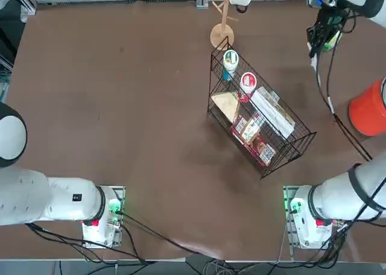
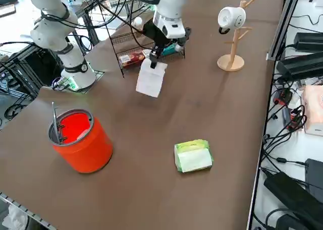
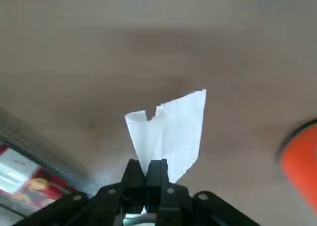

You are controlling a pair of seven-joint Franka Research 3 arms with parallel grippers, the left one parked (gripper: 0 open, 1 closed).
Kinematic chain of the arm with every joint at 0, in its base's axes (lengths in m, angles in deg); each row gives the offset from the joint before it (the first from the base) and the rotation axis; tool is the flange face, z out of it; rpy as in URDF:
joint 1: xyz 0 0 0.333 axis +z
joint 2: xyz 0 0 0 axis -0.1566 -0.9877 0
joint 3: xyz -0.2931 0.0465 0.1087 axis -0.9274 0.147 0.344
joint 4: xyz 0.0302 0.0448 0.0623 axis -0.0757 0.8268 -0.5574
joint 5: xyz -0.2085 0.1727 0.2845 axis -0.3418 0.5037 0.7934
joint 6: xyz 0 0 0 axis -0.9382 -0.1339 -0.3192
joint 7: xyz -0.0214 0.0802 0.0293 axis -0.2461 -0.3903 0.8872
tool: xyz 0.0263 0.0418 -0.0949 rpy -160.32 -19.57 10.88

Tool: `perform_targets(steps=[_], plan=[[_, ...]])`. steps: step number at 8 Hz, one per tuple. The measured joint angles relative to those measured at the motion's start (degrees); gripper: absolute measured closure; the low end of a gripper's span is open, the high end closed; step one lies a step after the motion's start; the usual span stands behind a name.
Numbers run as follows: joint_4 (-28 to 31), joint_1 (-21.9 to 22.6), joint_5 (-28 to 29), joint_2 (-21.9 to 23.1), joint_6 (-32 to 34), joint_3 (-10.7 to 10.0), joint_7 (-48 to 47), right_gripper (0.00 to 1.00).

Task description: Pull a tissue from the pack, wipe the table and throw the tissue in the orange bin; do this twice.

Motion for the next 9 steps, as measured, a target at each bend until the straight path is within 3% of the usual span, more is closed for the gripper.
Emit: perform_targets(steps=[4, 9], plan=[[19.5, 0.6, 8.6, 9.2, -15.3, 0.0, -7.5, 0.98], [26.7, 2.2, 18.3, 9.7, -24.0, 0.0, -9.4, 0.98]])
